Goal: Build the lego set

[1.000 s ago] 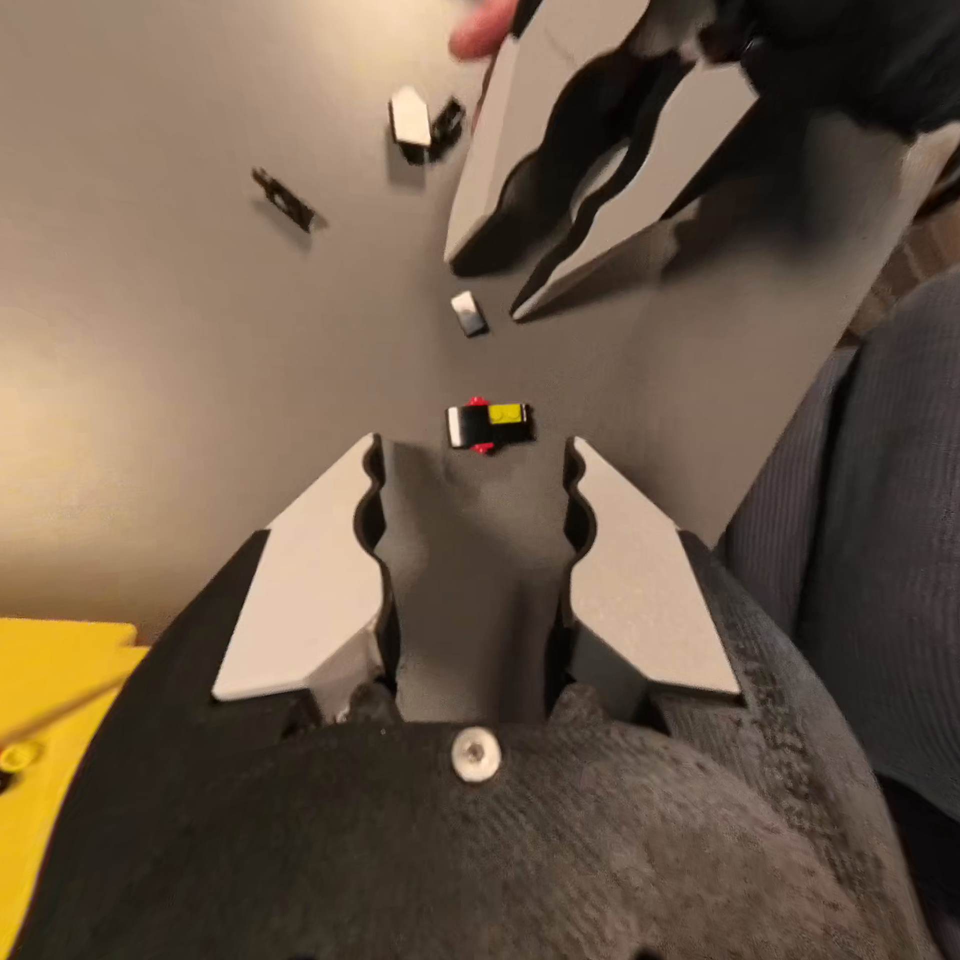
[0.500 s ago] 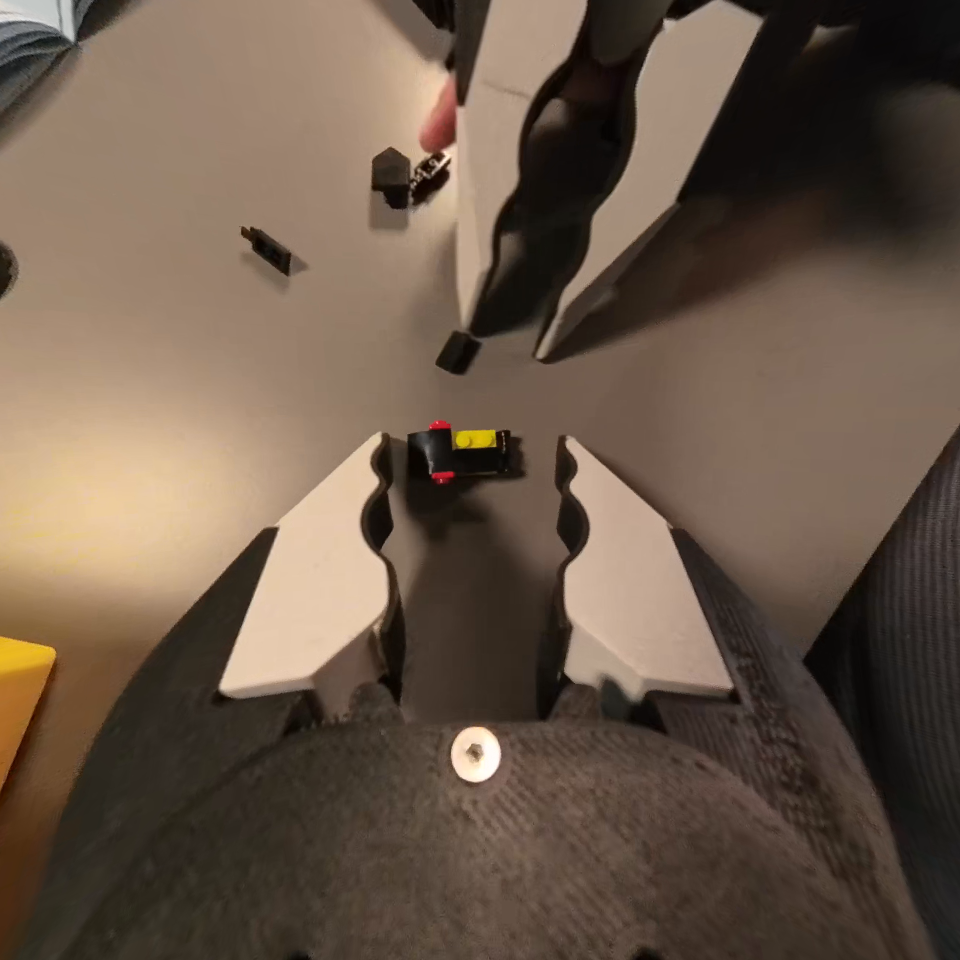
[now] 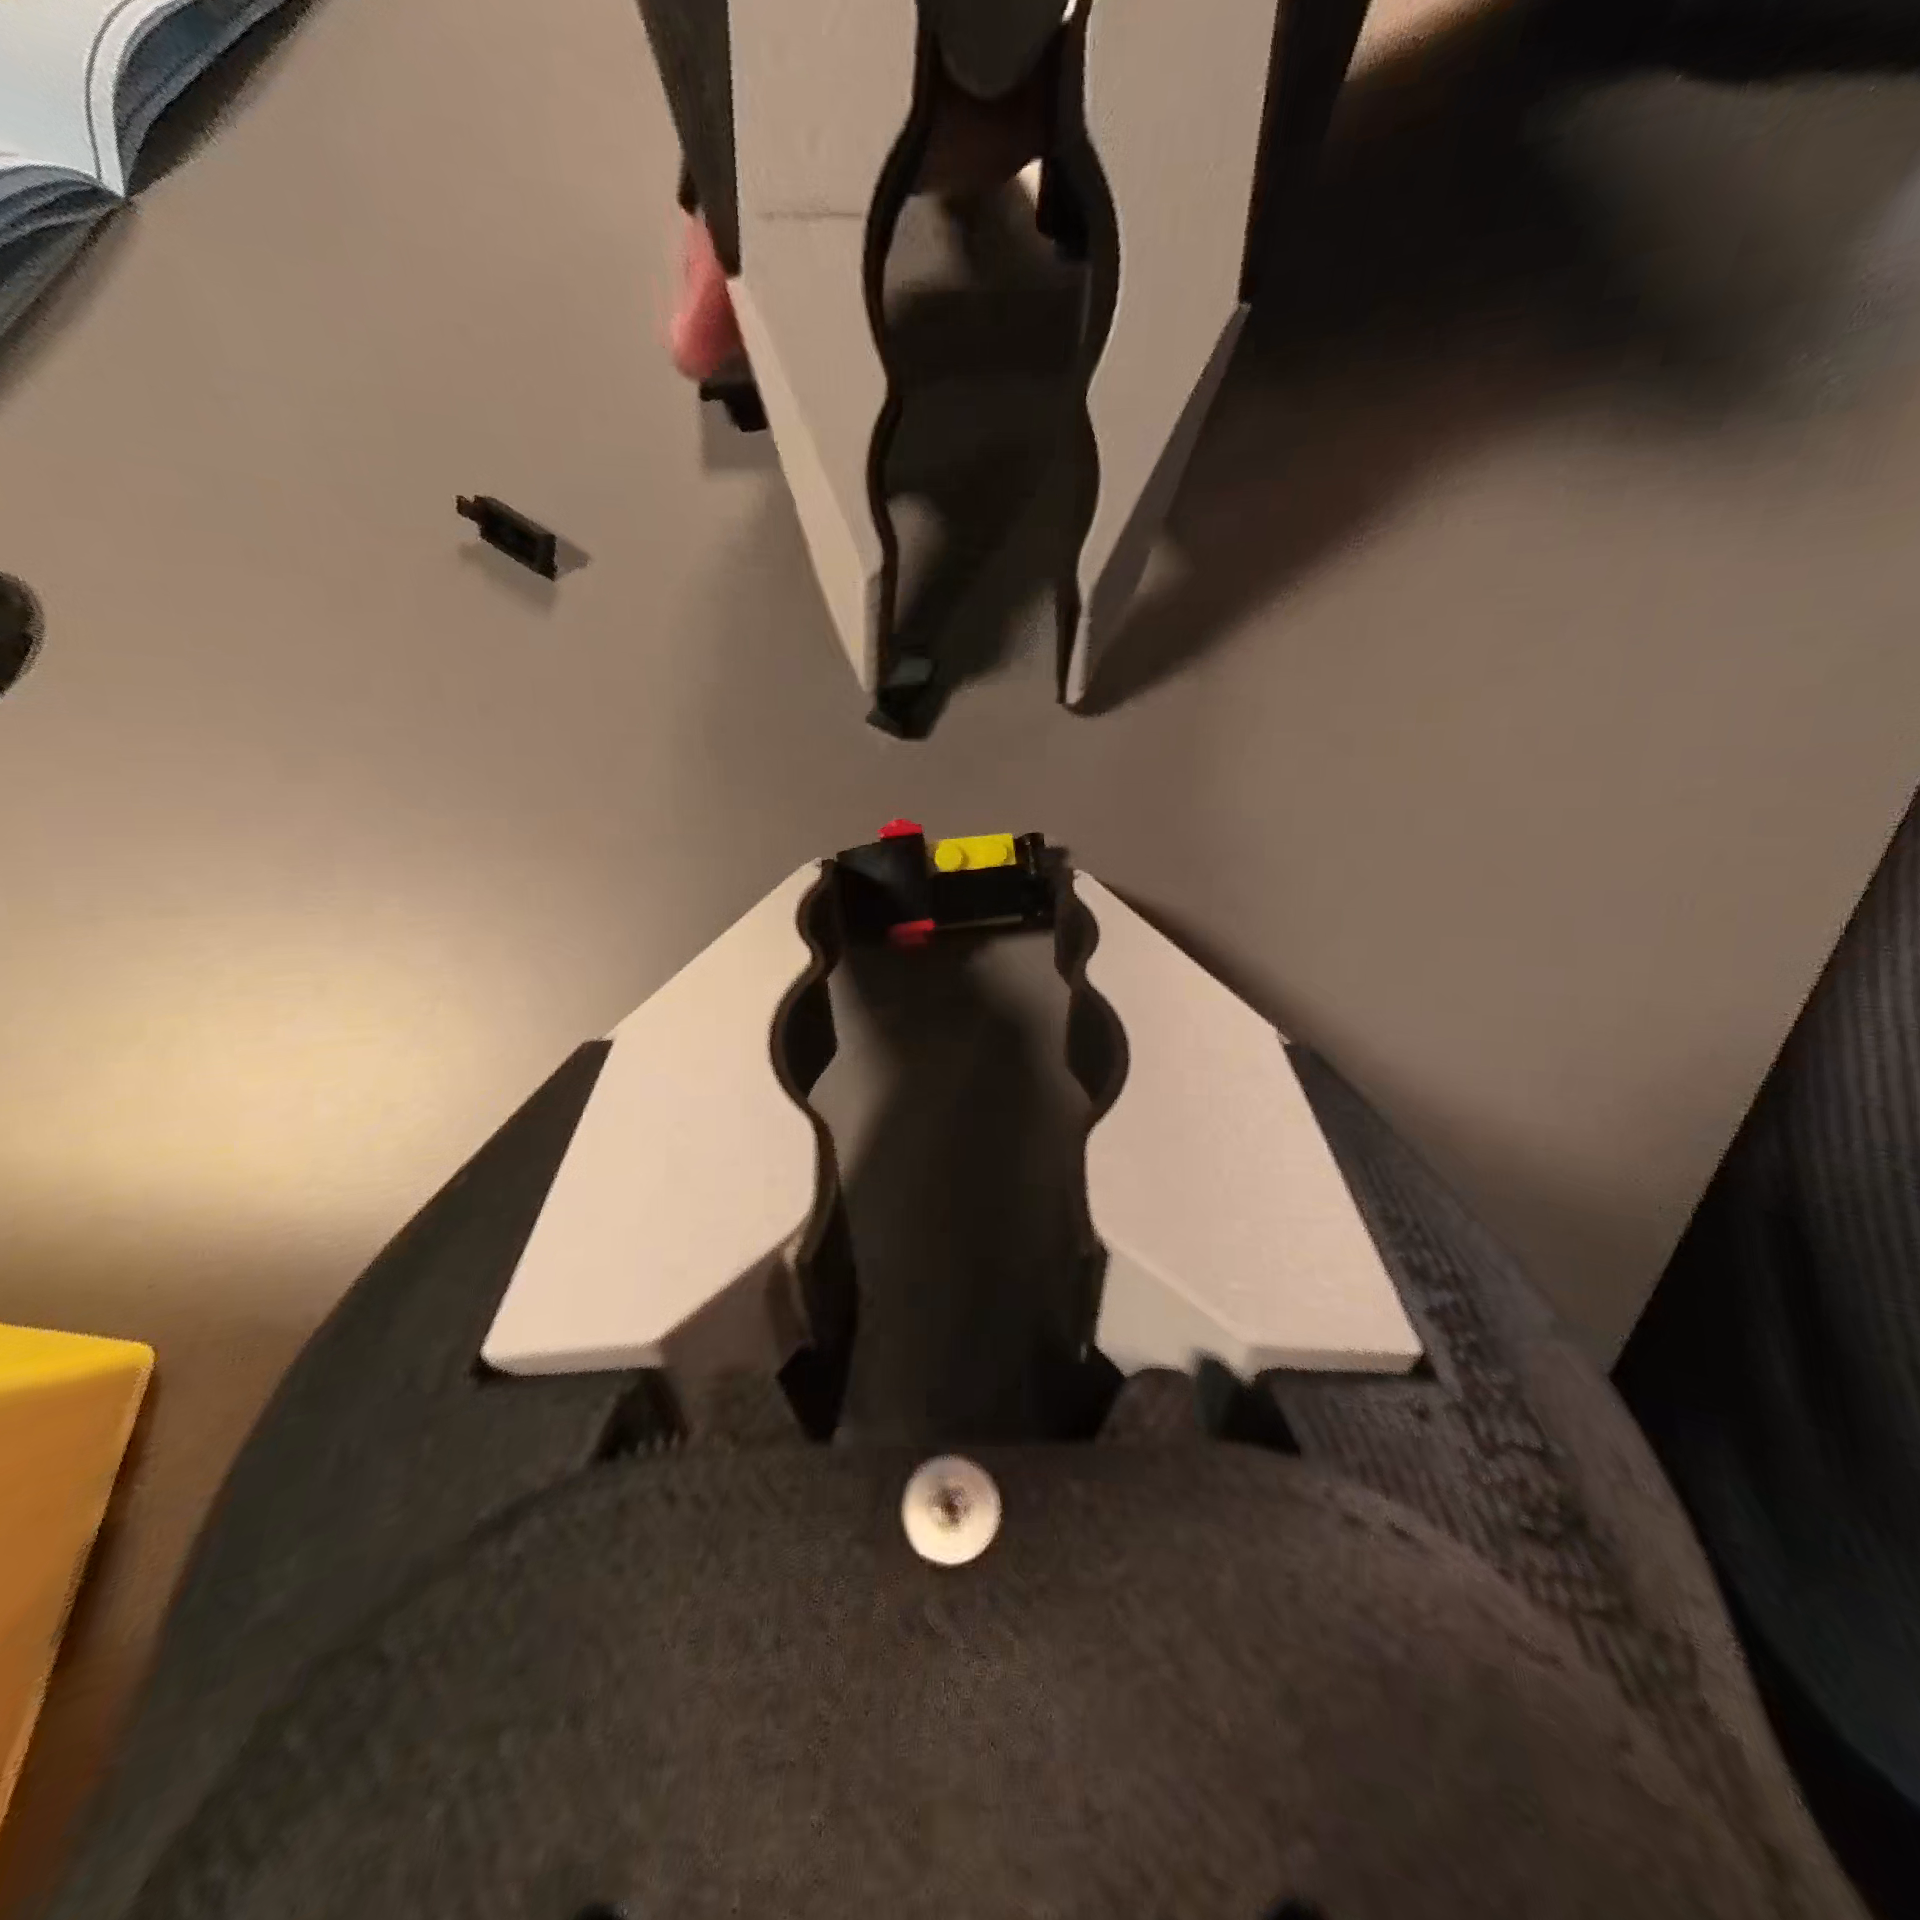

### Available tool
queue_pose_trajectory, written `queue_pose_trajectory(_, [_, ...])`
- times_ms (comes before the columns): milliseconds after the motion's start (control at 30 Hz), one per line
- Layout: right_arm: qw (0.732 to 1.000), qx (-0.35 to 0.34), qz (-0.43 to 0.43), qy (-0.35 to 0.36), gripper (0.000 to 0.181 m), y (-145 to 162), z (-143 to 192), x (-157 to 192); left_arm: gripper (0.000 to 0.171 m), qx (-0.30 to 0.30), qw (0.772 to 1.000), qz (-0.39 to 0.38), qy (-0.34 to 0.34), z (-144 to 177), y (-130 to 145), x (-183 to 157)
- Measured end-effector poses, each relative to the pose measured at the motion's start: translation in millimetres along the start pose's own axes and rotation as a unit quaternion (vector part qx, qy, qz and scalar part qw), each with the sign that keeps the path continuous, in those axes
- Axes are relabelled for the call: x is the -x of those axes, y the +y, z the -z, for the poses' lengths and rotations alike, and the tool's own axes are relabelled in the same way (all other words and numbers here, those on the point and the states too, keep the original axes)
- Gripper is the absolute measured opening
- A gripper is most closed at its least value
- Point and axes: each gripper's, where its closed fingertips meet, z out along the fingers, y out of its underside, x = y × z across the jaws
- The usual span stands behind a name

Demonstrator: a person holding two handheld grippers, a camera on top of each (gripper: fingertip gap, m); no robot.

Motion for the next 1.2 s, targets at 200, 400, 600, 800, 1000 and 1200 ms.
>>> queue_pose_trajectory(200, [1.0, -0.013, 0.023, -0.006, 0.03, -4, 4, 8, 0.041, -0.023, 1.0, -0.004, 0.0, 0, -1, 0])
queue_pose_trajectory(400, [1.0, -0.008, -0.006, -0.024, 0.024, 2, 7, 15, 0.051, -0.029, 0.999, 0.01, -0.016, 4, 3, -2])
queue_pose_trajectory(600, [0.998, -0.029, 0.003, -0.054, 0.021, -11, 3, 32, 0.064, -0.034, 0.999, 0.038, -0.018, 4, 3, -6])
queue_pose_trajectory(800, [1.0, -0.017, -0.019, 0.002, 0.027, -7, 0, 11, 0.052, -0.032, 0.999, 0.026, -0.022, 3, 2, -1])
queue_pose_trajectory(1000, [0.989, -0.016, -0.099, 0.107, 0.03, -2, -3, 4, 0.045, -0.031, 0.999, 0.018, -0.028, 2, 2, -3])
queue_pose_trajectory(1200, [0.984, -0.009, -0.103, 0.148, 0.023, -4, -6, 9, 0.04, -0.033, 0.999, 0.019, -0.027, 1, 1, -5])
